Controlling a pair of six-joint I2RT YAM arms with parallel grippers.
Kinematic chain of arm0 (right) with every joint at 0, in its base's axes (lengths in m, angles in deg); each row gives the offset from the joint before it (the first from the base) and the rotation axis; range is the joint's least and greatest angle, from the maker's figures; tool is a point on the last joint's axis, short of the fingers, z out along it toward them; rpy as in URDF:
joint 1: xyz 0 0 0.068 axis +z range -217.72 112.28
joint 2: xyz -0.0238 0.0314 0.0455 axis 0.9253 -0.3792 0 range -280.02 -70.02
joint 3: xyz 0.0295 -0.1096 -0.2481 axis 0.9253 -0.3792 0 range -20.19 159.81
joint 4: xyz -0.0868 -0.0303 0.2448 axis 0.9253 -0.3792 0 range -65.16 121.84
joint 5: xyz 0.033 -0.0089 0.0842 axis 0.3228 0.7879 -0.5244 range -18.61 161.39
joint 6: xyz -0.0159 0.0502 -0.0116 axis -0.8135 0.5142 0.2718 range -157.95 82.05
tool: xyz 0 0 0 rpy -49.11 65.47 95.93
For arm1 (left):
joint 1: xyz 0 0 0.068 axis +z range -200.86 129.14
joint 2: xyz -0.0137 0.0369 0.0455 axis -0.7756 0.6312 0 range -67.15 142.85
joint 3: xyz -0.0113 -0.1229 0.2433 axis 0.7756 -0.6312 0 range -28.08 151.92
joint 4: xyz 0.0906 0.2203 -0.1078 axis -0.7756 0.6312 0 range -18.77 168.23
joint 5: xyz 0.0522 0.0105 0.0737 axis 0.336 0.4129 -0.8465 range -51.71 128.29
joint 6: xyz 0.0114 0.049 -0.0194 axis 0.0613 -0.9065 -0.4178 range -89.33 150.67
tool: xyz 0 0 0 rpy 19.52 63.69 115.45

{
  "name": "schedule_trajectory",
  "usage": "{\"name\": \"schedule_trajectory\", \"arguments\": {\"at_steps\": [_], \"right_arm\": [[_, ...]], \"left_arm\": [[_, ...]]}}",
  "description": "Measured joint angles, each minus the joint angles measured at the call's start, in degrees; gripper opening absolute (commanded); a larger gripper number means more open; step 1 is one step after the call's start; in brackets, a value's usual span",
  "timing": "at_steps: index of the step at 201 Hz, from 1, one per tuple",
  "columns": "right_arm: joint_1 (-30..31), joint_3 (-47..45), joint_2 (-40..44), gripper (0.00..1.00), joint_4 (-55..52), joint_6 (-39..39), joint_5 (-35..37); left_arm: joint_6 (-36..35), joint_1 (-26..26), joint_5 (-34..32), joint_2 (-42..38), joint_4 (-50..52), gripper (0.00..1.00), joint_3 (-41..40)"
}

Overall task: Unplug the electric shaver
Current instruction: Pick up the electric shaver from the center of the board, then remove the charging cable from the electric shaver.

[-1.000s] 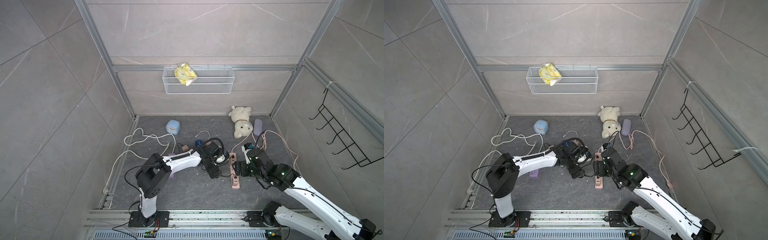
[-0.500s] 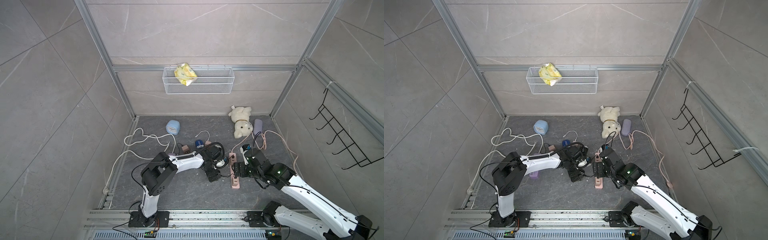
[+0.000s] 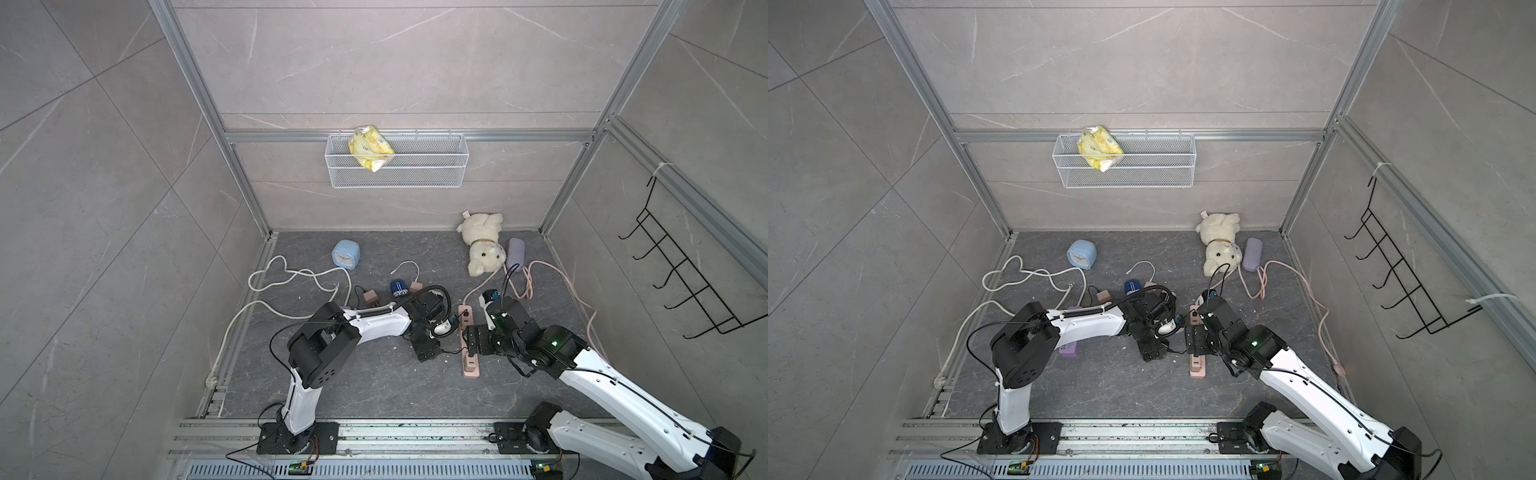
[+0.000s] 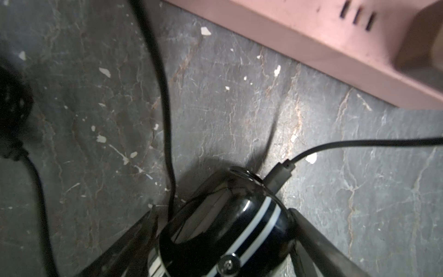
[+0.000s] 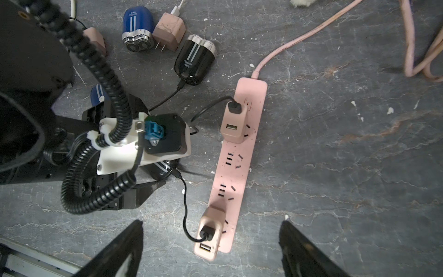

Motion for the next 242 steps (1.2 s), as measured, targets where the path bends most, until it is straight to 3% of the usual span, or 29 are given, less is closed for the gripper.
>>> {"name": "schedule_trajectory", "arguments": {"at_steps": [57,104,159,183,204,242], "right_arm": [[-0.11,-0.59,0.96,0.89,-0.04,0.0,-0.02],[-0.26,-0.61,3.67,0.88,-0.87,0.02,-2.78],[-0.31,-1.4,7.87,0.83,-1.6,0.68,-16.02],[-0.31,-3.13,10.05,0.73,-1.68,1.84,-21.81],[-0.31,-5.73,10.84,0.73,0.15,3.78,-26.05],[-0.31,-13.57,12.48,0.58,8.87,10.8,-32.44]], "left_arm": [[1.95,-1.25,1.01,-1.66,-1.36,0.54,-2.73],[4.59,-2.58,3.06,-4.46,-1.01,0.53,-5.57],[7.89,-2.6,2.99,-10.6,-0.5,0.53,-6.01],[9.2,-2.6,2.99,-12.74,-0.09,0.53,-6.01],[10.29,-2.6,2.97,-13.57,0.22,0.52,-6.01],[11.96,-2.6,2.97,-14.4,0.63,0.52,-6.01]]}}
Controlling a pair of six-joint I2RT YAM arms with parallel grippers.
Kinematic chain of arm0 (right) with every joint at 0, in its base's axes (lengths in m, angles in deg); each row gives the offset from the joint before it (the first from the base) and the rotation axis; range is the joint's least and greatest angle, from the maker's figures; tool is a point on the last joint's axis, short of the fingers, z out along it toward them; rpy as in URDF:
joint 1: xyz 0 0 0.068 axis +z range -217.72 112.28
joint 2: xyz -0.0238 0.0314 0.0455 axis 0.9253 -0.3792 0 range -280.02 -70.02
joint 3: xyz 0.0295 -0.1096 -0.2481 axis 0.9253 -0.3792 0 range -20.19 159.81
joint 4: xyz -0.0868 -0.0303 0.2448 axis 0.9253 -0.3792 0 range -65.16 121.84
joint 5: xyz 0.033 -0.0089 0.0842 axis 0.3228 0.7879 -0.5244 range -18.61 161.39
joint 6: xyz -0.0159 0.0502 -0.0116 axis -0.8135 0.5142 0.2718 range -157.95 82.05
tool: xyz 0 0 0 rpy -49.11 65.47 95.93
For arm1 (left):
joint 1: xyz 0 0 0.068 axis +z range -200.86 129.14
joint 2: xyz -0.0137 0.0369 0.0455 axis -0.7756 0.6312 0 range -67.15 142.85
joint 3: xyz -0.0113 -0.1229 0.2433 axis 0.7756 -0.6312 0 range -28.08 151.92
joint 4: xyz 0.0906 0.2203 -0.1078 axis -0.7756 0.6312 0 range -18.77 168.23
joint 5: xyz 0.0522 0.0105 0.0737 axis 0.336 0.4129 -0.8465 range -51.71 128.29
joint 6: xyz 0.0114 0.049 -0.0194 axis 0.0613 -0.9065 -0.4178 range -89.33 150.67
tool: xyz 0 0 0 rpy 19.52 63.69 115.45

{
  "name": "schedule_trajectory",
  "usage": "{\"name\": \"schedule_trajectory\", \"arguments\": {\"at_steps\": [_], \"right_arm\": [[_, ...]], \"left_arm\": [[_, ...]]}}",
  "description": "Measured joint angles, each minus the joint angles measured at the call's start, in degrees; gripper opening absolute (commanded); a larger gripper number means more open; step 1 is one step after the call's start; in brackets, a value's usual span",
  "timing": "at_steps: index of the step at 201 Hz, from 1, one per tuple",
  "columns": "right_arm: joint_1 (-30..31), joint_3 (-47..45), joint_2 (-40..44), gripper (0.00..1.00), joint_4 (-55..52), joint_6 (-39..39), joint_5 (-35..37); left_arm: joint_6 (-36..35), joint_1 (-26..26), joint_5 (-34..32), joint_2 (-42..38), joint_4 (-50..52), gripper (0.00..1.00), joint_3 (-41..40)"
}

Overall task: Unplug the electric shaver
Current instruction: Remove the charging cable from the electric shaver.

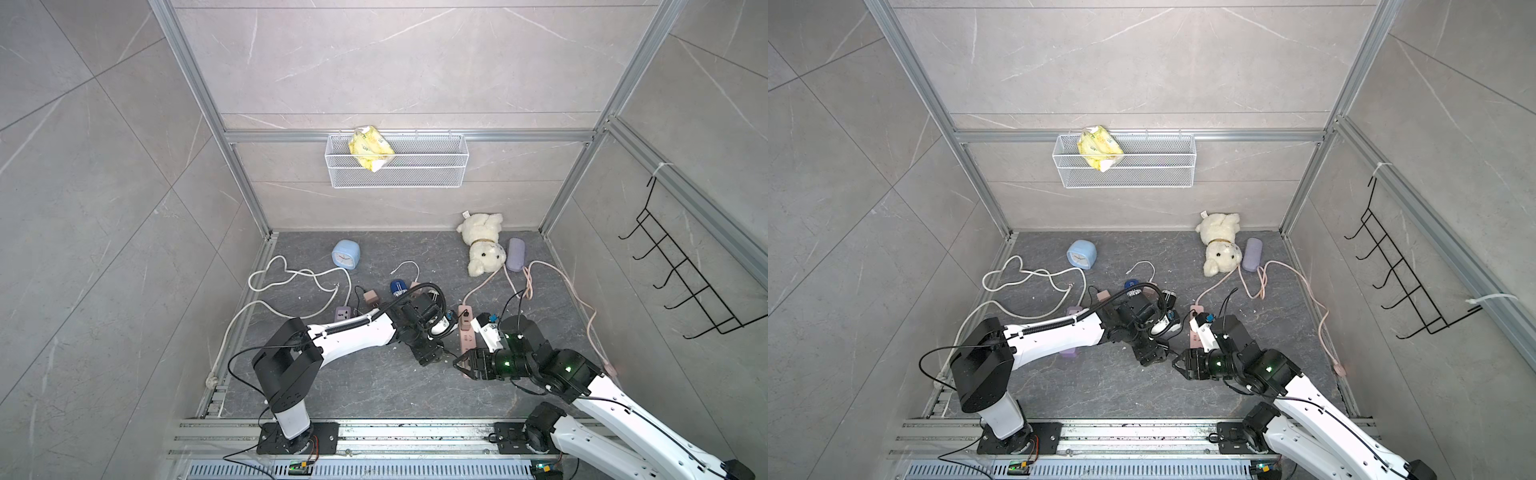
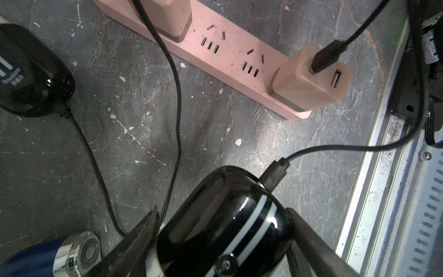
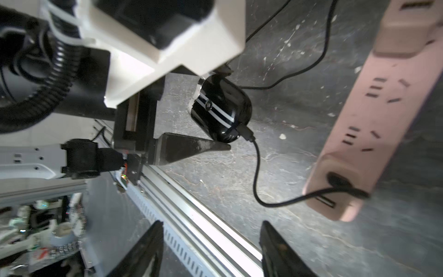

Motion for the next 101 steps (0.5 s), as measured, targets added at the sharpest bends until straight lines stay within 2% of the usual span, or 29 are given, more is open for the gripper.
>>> {"name": "schedule_trajectory", "arguments": {"at_steps": [46,101], "right_arm": [[0.0,-3.61,-0.15,0.54,8.66,6.23,-5.97],[0.0,-6.49,-4.7,0.5,15.37,8.72,-6.14]], "left_arm": [[0.92,0.0,0.0,-1.6,0.92,0.52,0.0],[2.03,0.0,0.15,-2.32,1.36,0.51,0.0]]}}
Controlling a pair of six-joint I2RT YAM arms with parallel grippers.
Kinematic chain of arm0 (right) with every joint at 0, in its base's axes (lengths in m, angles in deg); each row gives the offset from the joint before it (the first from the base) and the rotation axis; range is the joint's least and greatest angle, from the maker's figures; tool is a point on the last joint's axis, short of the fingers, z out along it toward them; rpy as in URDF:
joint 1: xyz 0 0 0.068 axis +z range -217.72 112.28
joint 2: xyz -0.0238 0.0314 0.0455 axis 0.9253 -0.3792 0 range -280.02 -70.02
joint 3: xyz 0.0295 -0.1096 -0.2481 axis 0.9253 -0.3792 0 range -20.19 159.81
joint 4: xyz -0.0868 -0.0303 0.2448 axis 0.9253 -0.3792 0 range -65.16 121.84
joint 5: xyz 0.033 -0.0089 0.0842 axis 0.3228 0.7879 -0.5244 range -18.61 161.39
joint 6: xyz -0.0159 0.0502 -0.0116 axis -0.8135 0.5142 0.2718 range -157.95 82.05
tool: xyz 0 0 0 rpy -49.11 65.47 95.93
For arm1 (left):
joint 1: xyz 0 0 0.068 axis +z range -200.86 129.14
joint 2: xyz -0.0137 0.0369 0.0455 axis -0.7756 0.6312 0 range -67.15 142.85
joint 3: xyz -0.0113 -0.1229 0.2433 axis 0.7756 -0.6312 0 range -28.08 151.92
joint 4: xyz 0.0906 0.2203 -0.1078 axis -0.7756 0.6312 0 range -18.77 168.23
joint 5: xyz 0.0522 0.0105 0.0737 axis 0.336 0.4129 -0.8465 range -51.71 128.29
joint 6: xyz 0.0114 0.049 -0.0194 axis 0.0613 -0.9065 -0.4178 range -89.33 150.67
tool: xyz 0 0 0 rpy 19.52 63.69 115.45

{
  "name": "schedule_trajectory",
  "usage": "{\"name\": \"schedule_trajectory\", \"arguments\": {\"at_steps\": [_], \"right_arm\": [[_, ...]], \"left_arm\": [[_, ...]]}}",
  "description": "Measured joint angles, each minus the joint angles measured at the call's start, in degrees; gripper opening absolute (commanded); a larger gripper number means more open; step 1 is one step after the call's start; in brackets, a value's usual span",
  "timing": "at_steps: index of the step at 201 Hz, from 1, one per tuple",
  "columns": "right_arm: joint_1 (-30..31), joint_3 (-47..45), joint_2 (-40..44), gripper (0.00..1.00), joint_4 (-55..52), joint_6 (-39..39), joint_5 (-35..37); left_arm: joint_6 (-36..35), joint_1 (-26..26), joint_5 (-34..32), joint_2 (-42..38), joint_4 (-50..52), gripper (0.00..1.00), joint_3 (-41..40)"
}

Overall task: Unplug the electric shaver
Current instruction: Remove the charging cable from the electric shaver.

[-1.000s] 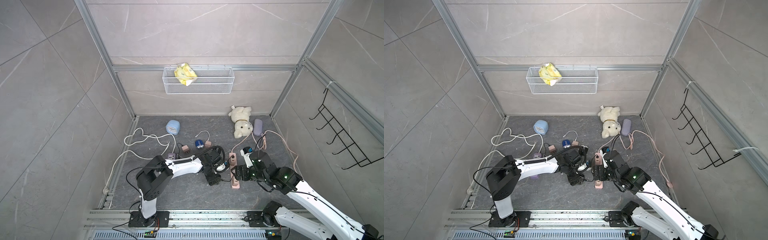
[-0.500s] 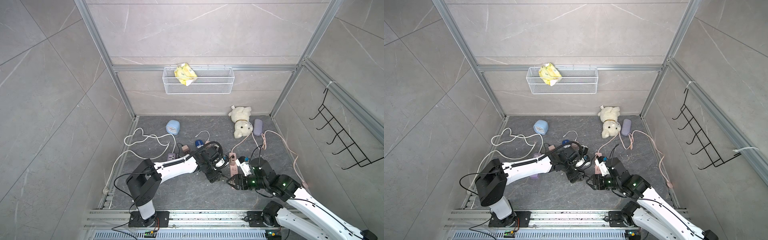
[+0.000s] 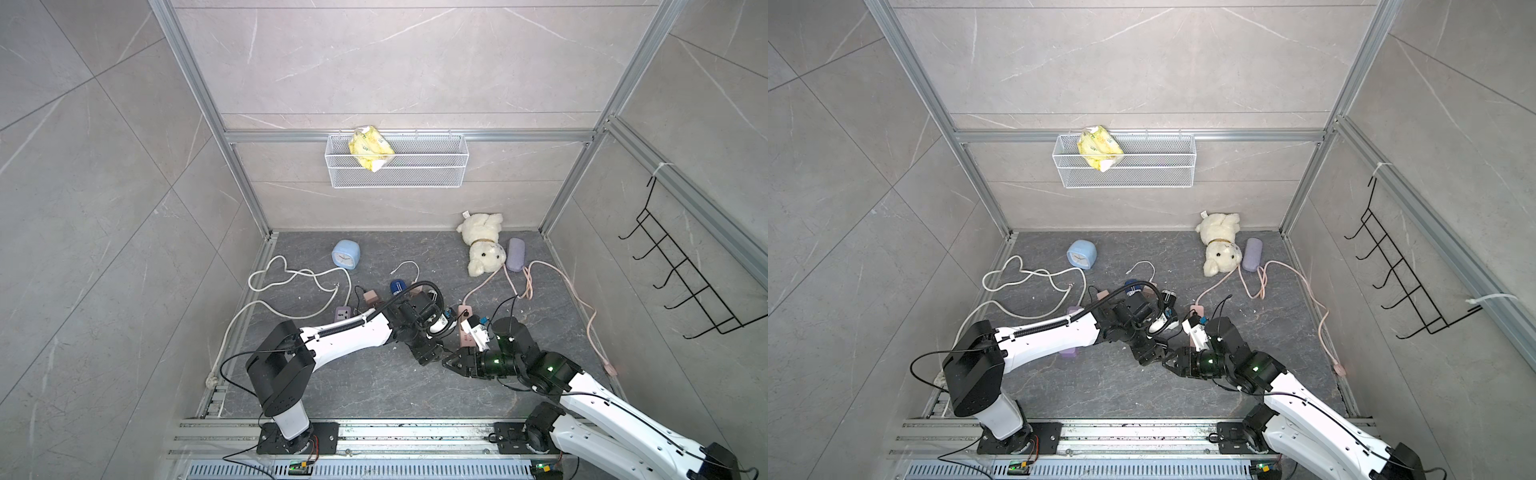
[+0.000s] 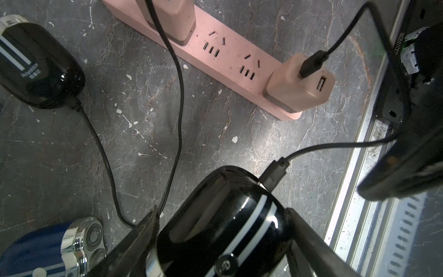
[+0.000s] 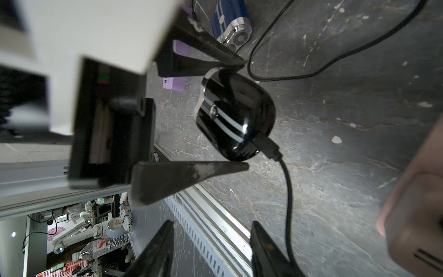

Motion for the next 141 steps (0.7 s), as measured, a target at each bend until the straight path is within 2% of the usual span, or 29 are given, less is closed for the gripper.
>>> {"name": "schedule_trajectory", "arguments": {"at_steps": [59,141], "right_arm": [[0.0,-1.66,-2.51,0.45,6.73,3.23,1.33],[0.0,-4.68,1.16,0.41,10.03,7.67,4.72]], "left_arm": [[0.63,0.0,0.85,-2.14,0.42,0.51,0.0],[1.42,0.17,0.66,-2.25,0.37,0.5,0.0]]}}
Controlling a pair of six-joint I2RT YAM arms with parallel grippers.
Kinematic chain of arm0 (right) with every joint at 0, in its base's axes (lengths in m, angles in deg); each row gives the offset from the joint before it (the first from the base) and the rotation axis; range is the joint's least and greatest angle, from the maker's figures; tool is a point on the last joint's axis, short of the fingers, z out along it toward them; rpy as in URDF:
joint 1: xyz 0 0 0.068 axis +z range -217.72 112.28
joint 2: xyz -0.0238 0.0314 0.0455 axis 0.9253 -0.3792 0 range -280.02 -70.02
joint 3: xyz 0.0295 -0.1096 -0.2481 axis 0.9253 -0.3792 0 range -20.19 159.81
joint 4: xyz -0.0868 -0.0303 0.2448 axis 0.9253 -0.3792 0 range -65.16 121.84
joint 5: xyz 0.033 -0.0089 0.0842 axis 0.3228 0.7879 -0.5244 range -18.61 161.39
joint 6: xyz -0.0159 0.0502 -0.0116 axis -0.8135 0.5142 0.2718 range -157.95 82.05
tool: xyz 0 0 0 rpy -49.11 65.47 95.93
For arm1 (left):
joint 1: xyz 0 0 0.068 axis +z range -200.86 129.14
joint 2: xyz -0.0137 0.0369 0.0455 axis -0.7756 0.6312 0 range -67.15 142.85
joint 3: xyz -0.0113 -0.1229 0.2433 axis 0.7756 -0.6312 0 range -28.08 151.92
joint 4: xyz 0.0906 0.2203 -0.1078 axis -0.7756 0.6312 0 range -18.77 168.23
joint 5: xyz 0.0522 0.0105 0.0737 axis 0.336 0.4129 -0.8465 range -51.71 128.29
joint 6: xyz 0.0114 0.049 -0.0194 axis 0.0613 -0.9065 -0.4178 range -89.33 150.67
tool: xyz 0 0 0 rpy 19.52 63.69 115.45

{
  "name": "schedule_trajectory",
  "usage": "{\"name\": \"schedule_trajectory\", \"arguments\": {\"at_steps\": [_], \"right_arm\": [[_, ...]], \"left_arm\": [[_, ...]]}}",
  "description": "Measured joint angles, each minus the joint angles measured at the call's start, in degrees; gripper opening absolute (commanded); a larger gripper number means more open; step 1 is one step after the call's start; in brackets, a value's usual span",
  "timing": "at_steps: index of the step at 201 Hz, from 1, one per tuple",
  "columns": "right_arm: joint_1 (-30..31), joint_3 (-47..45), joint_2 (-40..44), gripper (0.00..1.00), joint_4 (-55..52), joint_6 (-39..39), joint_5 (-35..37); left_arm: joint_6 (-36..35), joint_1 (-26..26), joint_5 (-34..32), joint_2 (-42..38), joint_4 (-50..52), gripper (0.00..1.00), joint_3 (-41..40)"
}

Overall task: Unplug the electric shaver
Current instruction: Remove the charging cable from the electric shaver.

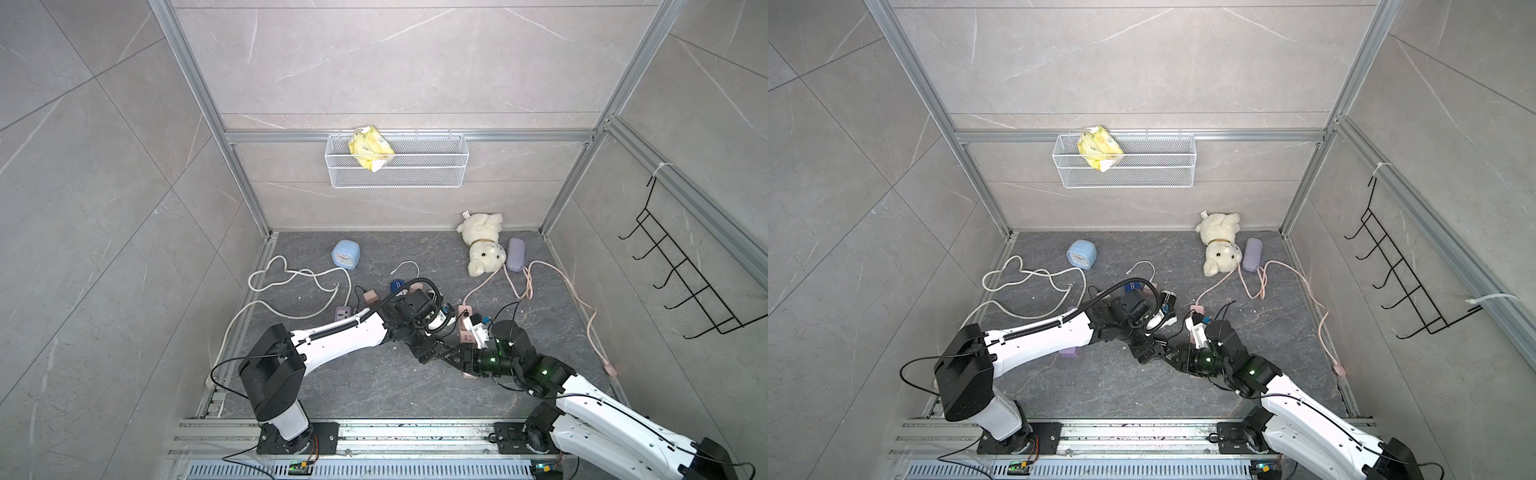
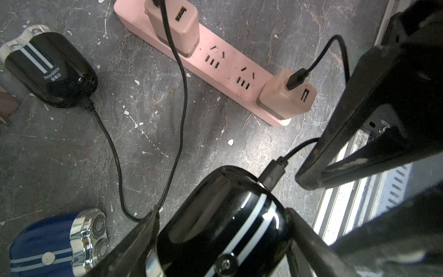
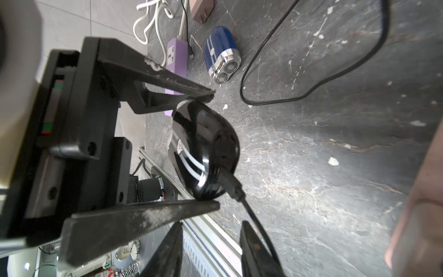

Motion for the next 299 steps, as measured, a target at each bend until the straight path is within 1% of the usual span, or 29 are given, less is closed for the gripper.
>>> {"name": "schedule_trajectory", "arguments": {"at_steps": [84,140,217,299], "right_arm": [[0.0,-3.5,0.39,0.39,8.11,6.62,3.5],[0.0,-3.5,-2.62,0.36,10.75,7.37,3.23],[0.0,-4.02,-2.99,0.26,13.64,8.81,3.32],[0.0,-5.38,-3.82,0.08,17.27,9.84,3.43]], "left_arm": [[0.04,-0.15,-0.15,-0.09,0.7,0.5,-0.35],[0.26,-0.15,-0.5,-0.42,0.79,0.5,-0.35],[0.66,-0.13,-1.31,-1.07,0.85,0.5,-0.85],[1.38,-0.13,-1.7,-1.36,0.66,0.49,-1.51]]}}
